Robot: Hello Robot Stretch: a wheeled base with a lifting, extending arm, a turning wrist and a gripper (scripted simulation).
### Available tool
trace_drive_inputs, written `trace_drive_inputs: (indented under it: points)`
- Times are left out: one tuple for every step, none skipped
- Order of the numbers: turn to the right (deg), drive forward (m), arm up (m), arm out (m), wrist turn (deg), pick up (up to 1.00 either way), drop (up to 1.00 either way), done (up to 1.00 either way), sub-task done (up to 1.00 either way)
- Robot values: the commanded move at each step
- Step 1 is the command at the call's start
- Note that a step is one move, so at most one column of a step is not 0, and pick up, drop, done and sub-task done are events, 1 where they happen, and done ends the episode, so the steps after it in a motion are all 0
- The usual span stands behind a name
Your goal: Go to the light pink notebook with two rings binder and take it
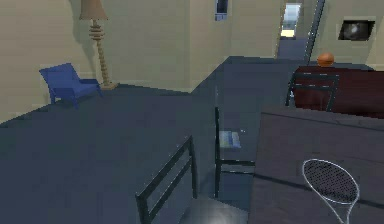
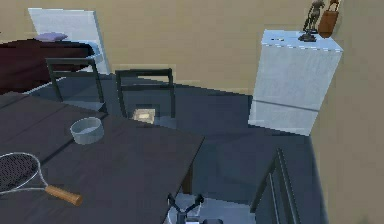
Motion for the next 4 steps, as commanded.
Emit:
trace_drive_inputs:
  points:
    - [0.0,0.0,-0.3,0.0,0.0,0.0,0.0,0.0,0.0]
    - [0.0,0.0,0.0,0.0,0.0,1.0,0.0,0.0,0.0]
    - [0.0,0.0,0.1,0.0,0.0,0.0,0.0,0.0,0.0]
    - [0.0,0.0,0.0,0.0,0.0,0.0,0.0,1.0,0.0]
